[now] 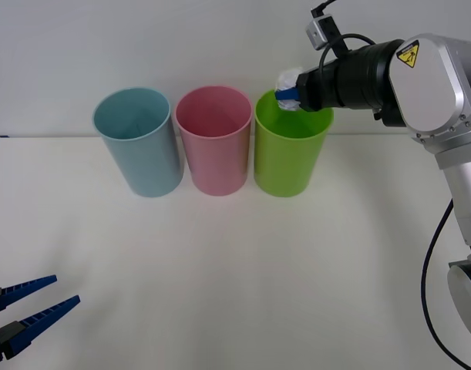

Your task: Put cans in the blue bin and PET bottles in the pink bin and trash in the green bin.

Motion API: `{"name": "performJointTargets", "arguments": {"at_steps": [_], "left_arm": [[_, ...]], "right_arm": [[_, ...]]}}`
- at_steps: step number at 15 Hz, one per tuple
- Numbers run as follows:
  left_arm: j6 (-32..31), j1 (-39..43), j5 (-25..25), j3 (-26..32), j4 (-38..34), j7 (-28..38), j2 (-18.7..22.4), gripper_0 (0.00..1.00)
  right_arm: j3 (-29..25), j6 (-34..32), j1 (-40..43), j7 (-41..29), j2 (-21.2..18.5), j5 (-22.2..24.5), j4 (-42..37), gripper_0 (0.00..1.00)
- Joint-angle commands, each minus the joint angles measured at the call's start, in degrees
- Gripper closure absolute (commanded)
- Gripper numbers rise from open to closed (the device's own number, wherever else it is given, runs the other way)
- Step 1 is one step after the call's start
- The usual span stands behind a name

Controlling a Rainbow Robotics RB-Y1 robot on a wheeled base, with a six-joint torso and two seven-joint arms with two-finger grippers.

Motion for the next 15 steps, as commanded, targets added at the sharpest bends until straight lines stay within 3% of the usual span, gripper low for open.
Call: {"name": "performJointTargets", "arguments": {"at_steps": [1, 9, 10, 11, 12, 15], "left_arm": [[0.0, 0.0, 0.0, 0.0, 0.0, 0.0, 0.0, 0.00], [0.0, 0.0, 0.0, 0.0, 0.0, 0.0, 0.0, 0.00], [0.0, 0.0, 0.0, 0.0, 0.0, 0.0, 0.0, 0.00], [0.0, 0.0, 0.0, 0.0, 0.0, 0.0, 0.0, 0.00], [0.0, 0.0, 0.0, 0.0, 0.0, 0.0, 0.0, 0.00], [0.0, 0.0, 0.0, 0.0, 0.0, 0.0, 0.0, 0.00]], "right_arm": [[0.1, 0.4, 0.1, 0.4, 0.0, 0.5, 0.6, 1.00], [0.1, 0.4, 0.1, 1.8, 0.0, 0.3, 1.1, 1.00], [0.0, 0.4, 0.2, 2.2, 0.0, 0.3, 1.1, 0.84], [0.1, 0.4, 0.2, 2.7, 0.0, 0.3, 1.1, 0.30], [0.1, 0.5, 0.3, 3.3, 0.0, 0.3, 1.1, 0.03], [0.0, 0.7, 0.4, 5.1, 0.0, 0.3, 1.1, 0.00]]}}
